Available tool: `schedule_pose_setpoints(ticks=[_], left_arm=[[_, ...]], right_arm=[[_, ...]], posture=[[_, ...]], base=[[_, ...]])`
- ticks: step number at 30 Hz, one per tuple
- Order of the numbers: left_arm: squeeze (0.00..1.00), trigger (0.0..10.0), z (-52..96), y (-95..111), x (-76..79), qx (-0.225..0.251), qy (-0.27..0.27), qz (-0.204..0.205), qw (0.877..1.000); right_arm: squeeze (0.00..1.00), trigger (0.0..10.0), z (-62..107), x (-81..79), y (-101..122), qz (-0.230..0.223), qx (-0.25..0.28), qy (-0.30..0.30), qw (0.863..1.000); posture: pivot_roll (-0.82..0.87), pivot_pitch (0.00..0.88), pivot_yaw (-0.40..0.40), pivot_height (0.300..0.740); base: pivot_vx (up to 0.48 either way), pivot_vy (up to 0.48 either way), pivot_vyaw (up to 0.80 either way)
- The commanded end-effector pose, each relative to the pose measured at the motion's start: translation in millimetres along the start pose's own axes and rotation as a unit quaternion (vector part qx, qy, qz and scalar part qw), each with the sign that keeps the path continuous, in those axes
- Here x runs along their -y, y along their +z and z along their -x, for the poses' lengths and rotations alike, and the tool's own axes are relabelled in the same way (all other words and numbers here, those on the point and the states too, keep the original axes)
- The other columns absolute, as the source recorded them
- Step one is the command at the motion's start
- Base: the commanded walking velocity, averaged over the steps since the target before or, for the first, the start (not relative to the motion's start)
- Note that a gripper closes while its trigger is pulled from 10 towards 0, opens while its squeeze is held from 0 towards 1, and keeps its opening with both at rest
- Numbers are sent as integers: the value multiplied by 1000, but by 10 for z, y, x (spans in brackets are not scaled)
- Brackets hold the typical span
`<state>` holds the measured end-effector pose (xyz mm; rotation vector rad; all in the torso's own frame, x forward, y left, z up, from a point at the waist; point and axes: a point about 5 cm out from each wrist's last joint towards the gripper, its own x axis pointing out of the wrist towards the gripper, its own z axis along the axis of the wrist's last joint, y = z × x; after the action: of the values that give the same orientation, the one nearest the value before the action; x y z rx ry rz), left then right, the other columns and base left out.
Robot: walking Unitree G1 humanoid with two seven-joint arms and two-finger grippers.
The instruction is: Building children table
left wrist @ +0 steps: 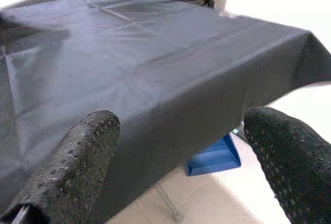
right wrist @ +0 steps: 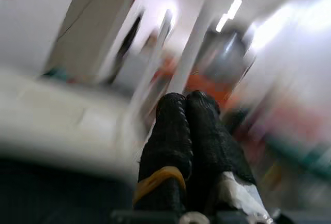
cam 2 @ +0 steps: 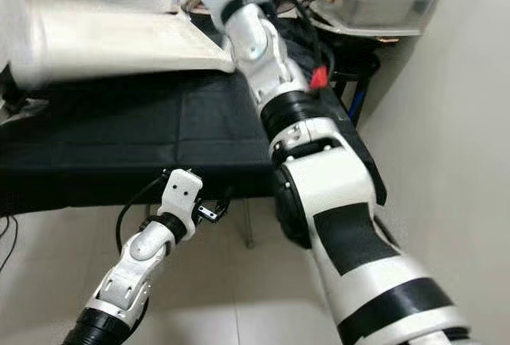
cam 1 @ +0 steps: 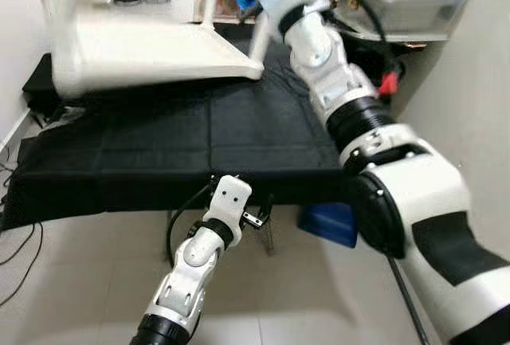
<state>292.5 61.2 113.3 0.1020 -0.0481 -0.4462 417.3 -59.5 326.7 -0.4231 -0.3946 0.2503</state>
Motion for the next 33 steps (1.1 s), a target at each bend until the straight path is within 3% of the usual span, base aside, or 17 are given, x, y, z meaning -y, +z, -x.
schedule_pose_setpoints(ticks=[1, 3, 9, 11, 12, 18, 22, 25, 29, 33], left_arm=[[0, 10000, 22, -5, 5, -2, 4, 4, 1000], [0, 10000, 37, -4, 9, -2, 5, 4, 1000], [0, 10000, 67, 16, -8, 5, 14, 6, 1000], [0, 10000, 77, 17, -7, 4, 13, 3, 1000], [0, 10000, 82, 19, -6, 5, 12, 2, 1000], [0, 10000, 98, 20, -11, 5, 11, 3, 1000], [0, 10000, 121, 18, -9, 5, 10, 6, 1000], [0, 10000, 128, 19, -8, 6, 10, 6, 1000], [0, 10000, 177, 46, 5, 14, 10, 16, 1000], [0, 10000, 199, 57, 16, 16, 8, 20, 1000]], right_arm=[[0, 10000, 33, -75, -172, -74, -50, 20, 996], [0, 10000, 102, -191, -321, -126, -67, 45, 989], [0, 10000, 346, -311, -643, -151, -54, 65, 985], [0, 10000, 469, -344, -798, -203, -71, 57, 975], [0, 10000, 556, -318, -864, -207, -62, 40, 976], [0, 10000, 802, -250, -1017, -202, -54, -3, 978], [0, 10000, 1228, -257, -1257, -208, -77, -58, 973], [0, 10000, 1302, -258, -1274, -203, -79, -66, 974], [0, 10000, 1640, -297, -1333, -213, -94, -85, 969], [0, 10000, 1734, -341, -1316, -211, -99, -81, 969]], posture=[[59, 0, -88, 740], [63, 0, -84, 740], [71, 0, -84, 740], [74, 0, -84, 740], [70, 0, -78, 740], [75, 0, -69, 740], [77, 0, -66, 740], [77, 0, -65, 740], [76, 0, -57, 740], [79, 0, -61, 740]], base=[[0, 0, 0], [0, 0, 0], [0, 0, 0], [0, 0, 0], [0, 0, 0], [0, 0, 0], [0, 0, 0], [0, 0, 0], [0, 0, 0], [0, 0, 0]])
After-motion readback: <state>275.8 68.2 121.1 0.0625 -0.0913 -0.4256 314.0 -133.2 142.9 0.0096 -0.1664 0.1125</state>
